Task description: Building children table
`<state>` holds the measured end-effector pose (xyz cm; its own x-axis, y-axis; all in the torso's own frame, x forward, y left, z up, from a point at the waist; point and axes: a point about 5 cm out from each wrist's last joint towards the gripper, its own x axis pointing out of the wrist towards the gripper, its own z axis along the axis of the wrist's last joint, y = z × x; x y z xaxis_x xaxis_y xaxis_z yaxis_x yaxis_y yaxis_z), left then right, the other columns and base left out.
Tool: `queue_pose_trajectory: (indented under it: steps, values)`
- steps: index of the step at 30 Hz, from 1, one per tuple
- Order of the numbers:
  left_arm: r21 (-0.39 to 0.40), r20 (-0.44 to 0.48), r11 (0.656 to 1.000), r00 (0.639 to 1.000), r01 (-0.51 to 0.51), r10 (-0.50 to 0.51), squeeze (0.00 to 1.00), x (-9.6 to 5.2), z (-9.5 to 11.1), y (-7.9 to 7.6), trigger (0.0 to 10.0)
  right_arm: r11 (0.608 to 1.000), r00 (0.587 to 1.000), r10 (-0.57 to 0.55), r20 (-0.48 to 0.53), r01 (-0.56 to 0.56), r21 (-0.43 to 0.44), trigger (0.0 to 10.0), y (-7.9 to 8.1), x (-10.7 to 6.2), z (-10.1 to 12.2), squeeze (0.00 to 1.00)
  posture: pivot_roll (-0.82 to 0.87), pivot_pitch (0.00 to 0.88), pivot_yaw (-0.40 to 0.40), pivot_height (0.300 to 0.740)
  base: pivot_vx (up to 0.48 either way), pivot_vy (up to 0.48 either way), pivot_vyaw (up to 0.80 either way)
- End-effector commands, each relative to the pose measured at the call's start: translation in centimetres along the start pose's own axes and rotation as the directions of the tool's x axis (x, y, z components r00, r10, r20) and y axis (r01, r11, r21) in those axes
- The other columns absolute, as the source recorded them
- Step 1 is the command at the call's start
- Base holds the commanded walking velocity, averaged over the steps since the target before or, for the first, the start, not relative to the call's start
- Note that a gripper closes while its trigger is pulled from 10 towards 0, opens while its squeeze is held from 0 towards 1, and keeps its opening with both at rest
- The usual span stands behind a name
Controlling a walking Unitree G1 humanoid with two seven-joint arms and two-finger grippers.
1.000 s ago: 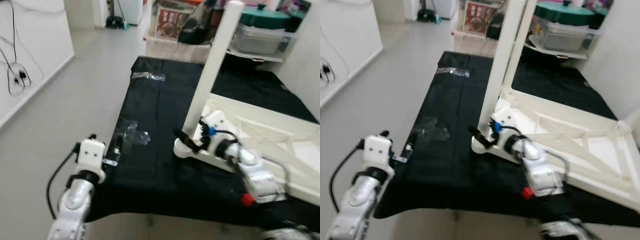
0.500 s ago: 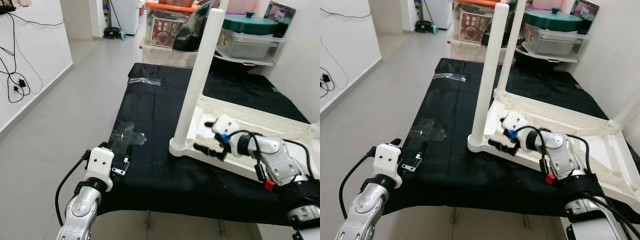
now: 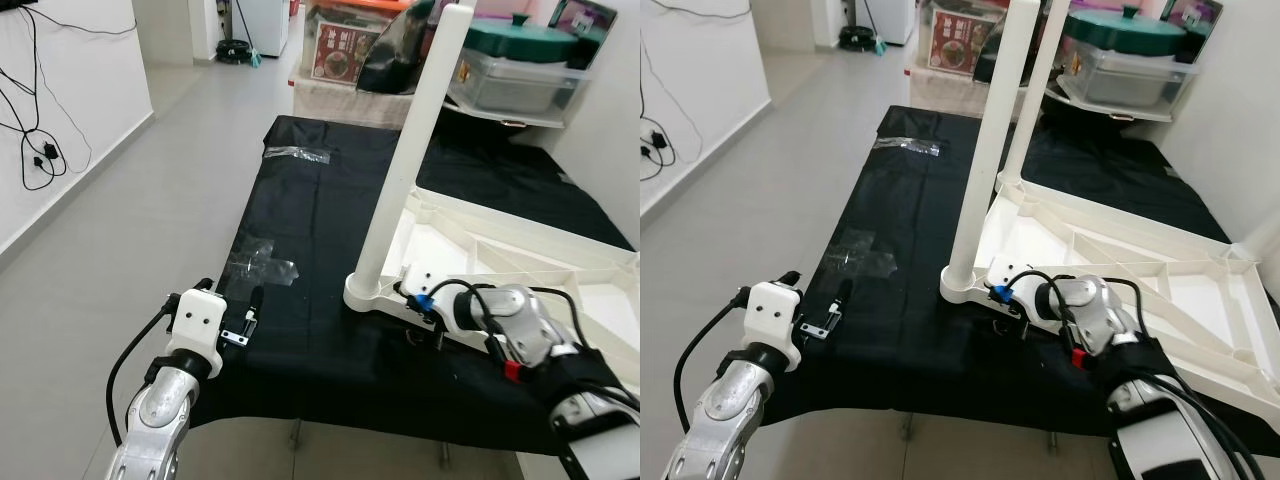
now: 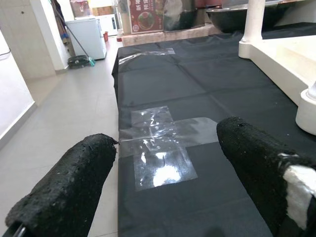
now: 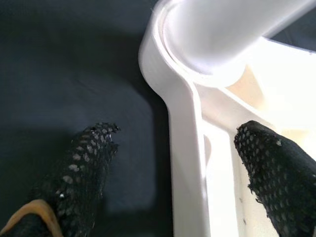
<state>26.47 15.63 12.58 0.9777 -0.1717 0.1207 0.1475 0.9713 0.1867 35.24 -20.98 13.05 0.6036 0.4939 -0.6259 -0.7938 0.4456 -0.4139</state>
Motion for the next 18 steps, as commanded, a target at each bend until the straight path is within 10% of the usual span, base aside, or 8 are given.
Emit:
queue_pose_trajectory:
  steps: [1, 2, 3, 4, 6, 18]
  values:
    - [0.004, -0.003, 1.0, 1.0, 0.011, -0.011, 0.0, 0.0, 0.0, -0.2, 10.0, 1.0, 0.999, -0.007, -0.035, 0.007, 0.007, 10.0, -0.1, 0.1, -0.3, 0.0, 0.09, 0.0, -0.139, 0.74, 0.0, 0.0, 0.0]
    - [0.004, -0.003, 1.0, 1.0, 0.011, -0.011, 0.0, 0.0, 0.0, -0.2, 10.0, 1.0, 0.999, -0.003, -0.044, 0.003, 0.009, 10.0, 0.0, 0.2, -0.4, 0.0, 0.09, 0.0, -0.139, 0.74, 0.0, 0.0, 0.0]
    - [0.004, -0.003, 1.0, 1.0, 0.011, -0.011, 0.0, 0.1, 0.0, -0.2, 10.0, 1.0, 0.998, 0.023, -0.059, -0.023, 0.002, 6.9, 0.1, 0.2, -0.6, 0.0, 0.09, 0.0, -0.141, 0.74, 0.0, 0.0, 0.0]
    - [0.004, -0.004, 1.0, 1.0, 0.011, -0.011, 0.0, 0.1, 0.0, -0.2, 10.0, 0.999, 0.997, 0.04, -0.071, -0.04, -0.004, 6.9, 0.2, 0.2, -0.8, 0.0, 0.09, 0.0, -0.142, 0.74, 0.0, 0.0, 0.0]
    - [0.005, -0.007, 1.0, 1.0, 0.011, -0.01, 0.0, 0.1, -0.1, -0.2, 10.0, 0.998, 0.994, 0.067, -0.085, -0.068, -0.011, 0.9, 0.4, 0.1, -1.1, 0.0, 0.09, 0.0, -0.145, 0.74, 0.0, 0.0, 0.0]
    - [-0.003, -0.028, 1.0, 1.0, 0.014, -0.014, 0.0, -0.1, -0.6, -0.8, 10.0, 0.976, 0.982, 0.054, -0.178, -0.09, -0.201, 0.0, -1.2, -1.3, -1.7, 0.0, 0.07, 0.0, -0.153, 0.74, 0.0, 0.0, 0.0]
